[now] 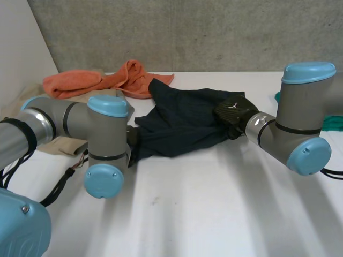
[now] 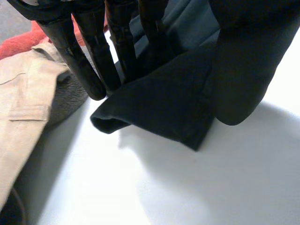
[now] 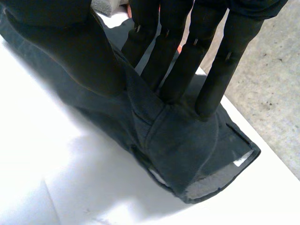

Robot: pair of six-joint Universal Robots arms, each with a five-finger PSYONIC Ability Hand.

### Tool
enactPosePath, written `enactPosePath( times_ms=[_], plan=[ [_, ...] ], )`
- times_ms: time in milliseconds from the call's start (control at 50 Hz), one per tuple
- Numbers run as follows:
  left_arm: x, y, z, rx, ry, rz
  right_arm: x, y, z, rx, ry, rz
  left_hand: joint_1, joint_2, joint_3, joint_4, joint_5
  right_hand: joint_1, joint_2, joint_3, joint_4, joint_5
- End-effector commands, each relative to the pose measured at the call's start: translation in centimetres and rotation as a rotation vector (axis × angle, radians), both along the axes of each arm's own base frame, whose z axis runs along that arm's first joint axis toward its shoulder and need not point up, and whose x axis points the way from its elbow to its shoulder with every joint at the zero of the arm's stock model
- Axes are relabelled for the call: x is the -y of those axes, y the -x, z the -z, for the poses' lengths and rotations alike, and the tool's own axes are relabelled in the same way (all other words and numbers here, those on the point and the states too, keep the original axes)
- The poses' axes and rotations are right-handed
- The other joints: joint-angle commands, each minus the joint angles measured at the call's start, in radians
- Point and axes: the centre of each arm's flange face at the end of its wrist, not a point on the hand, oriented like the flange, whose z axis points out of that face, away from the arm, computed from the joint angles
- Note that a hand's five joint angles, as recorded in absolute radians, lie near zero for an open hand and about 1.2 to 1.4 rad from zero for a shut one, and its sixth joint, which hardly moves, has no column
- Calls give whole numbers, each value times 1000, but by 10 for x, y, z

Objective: Fold the laundry.

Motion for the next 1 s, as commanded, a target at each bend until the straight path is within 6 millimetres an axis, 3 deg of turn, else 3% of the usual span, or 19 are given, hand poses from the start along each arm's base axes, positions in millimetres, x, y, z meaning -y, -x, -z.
enactPosePath(
  times_ms=[20,80,120,180,240,340,360,420,440,480,500,580,640,720,800,900,1000],
  plan=[
    [17,-2,6,36,47,7,-2,1,7,-4,-23,0,187,195,197,192,197,324,222,204,197,219],
    [23,2,6,63,77,24,-2,2,9,-1,-31,9,415,423,425,421,425,324,222,204,197,219],
    [26,3,4,74,92,31,-1,3,9,4,-33,13,795,803,805,800,805,324,222,204,197,219],
    [28,3,-5,63,110,26,1,4,6,8,-29,20,798,806,808,803,807,324,222,204,197,219],
    [23,2,-36,21,140,28,3,7,-4,20,-14,35,798,806,808,803,807,324,222,204,197,219],
    [2,-2,-118,-132,226,78,4,15,-42,55,39,64,798,806,808,803,807,324,222,204,197,219],
    [-8,-5,-147,-185,259,99,4,19,-57,65,59,75,798,806,808,803,807,324,222,204,197,219],
    [-22,-12,-190,-256,311,133,3,26,-85,79,103,90,798,806,808,803,807,324,222,204,197,219],
    [-31,-18,-215,-294,350,154,2,32,-103,88,129,105,798,806,808,803,807,324,222,204,197,219],
    [-39,-25,-240,-322,393,174,0,38,-121,98,153,122,798,806,808,803,807,324,222,204,197,219],
    [-45,-33,-261,-343,431,192,-3,44,-139,109,180,134,798,806,808,803,807,324,222,204,197,219],
    [-51,-51,-290,-353,452,199,-15,53,-171,128,227,143,798,806,808,803,807,324,222,204,197,219],
    [-50,-56,-293,-347,418,200,-24,55,-179,120,221,140,798,806,808,803,807,324,222,204,197,219],
    [-49,-53,-277,-327,280,245,-37,58,-176,82,154,121,798,806,808,803,807,324,222,204,197,219],
    [-38,-45,-244,-291,129,273,-39,55,-158,34,78,98,798,806,808,803,807,324,222,204,197,219],
    [-3,-36,-188,-205,16,223,-26,47,-116,-58,-7,60,798,806,808,803,807,324,222,204,197,219],
    [20,-22,-161,-153,30,214,-7,29,-81,-66,-24,49,798,806,808,803,807,324,222,204,197,219]
  ],
)
